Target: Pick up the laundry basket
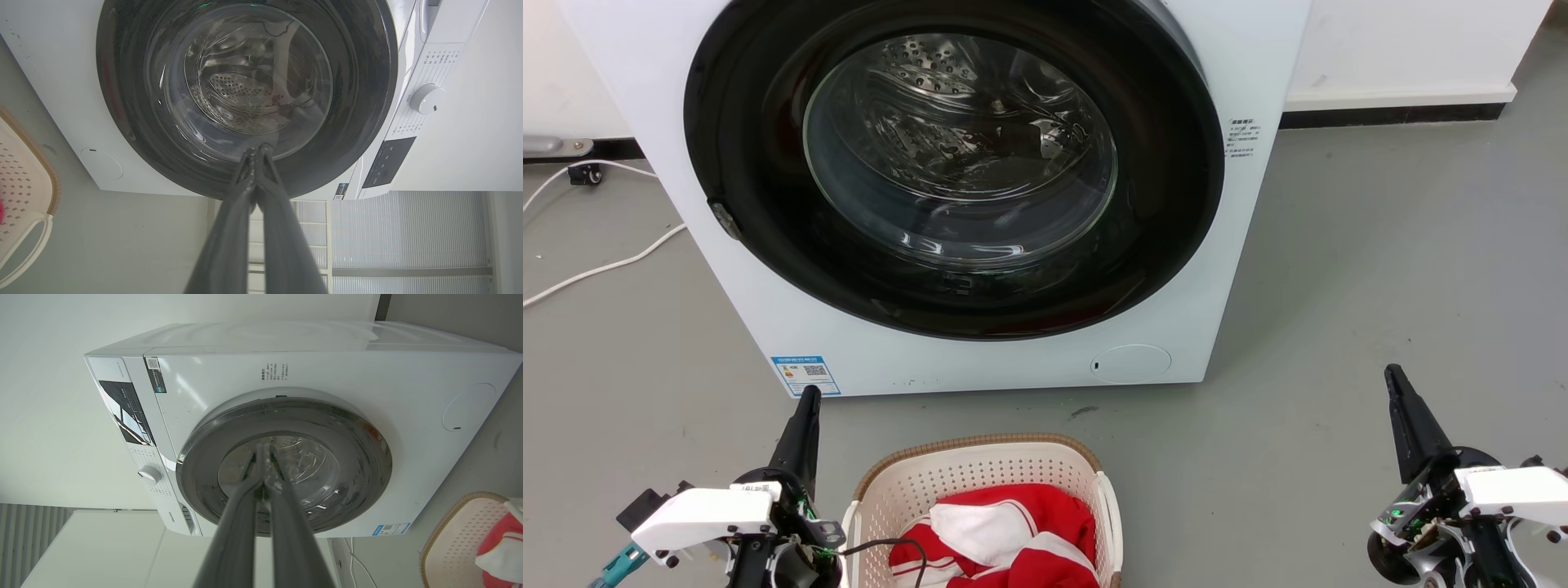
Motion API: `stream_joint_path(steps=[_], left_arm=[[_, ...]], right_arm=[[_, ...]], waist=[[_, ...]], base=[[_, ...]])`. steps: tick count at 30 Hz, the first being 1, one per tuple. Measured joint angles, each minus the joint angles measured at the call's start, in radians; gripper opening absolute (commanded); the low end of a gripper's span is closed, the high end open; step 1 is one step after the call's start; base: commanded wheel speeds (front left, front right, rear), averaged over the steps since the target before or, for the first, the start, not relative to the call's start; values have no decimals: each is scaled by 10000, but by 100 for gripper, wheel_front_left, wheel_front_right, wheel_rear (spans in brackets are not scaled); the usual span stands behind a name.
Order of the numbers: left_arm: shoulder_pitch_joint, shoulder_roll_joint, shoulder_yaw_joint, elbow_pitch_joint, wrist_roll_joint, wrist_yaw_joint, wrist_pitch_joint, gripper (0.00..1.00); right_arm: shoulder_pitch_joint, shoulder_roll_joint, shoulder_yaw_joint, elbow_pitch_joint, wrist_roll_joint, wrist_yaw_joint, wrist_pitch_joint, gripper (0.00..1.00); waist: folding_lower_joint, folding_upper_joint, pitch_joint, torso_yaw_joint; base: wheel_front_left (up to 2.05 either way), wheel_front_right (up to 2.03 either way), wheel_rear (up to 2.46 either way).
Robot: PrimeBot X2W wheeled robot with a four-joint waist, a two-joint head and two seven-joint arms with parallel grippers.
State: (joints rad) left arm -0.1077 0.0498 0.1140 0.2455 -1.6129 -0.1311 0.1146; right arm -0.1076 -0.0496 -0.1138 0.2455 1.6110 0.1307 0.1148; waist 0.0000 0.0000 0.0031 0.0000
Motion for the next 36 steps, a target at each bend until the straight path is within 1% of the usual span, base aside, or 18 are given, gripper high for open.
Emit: stream_joint_path(steps=[19,20,23,28,36], left_arm=[[0,0,0,0,2,2,0,0],[14,-6,-2,40,0,2,0,100],[328,-58,-31,372,0,4,-15,100],[419,-67,-84,276,293,4,-238,100],[419,-65,-90,-138,1515,6,-633,100]], right_arm=[[0,0,2,0,0,0,0,0],[15,4,0,36,-2,2,0,100],[312,42,13,380,-4,0,-13,100],[406,46,38,360,-313,0,-249,100],[471,48,98,-84,-1783,0,-631,100]], waist=[[1,0,0,0],[0,0,0,0],[0,0,2,0],[0,0,9,0],[1,0,34,-6]], base=[[0,0,0],[0,0,0],[0,0,0],[0,0,0],[0,0,0]])
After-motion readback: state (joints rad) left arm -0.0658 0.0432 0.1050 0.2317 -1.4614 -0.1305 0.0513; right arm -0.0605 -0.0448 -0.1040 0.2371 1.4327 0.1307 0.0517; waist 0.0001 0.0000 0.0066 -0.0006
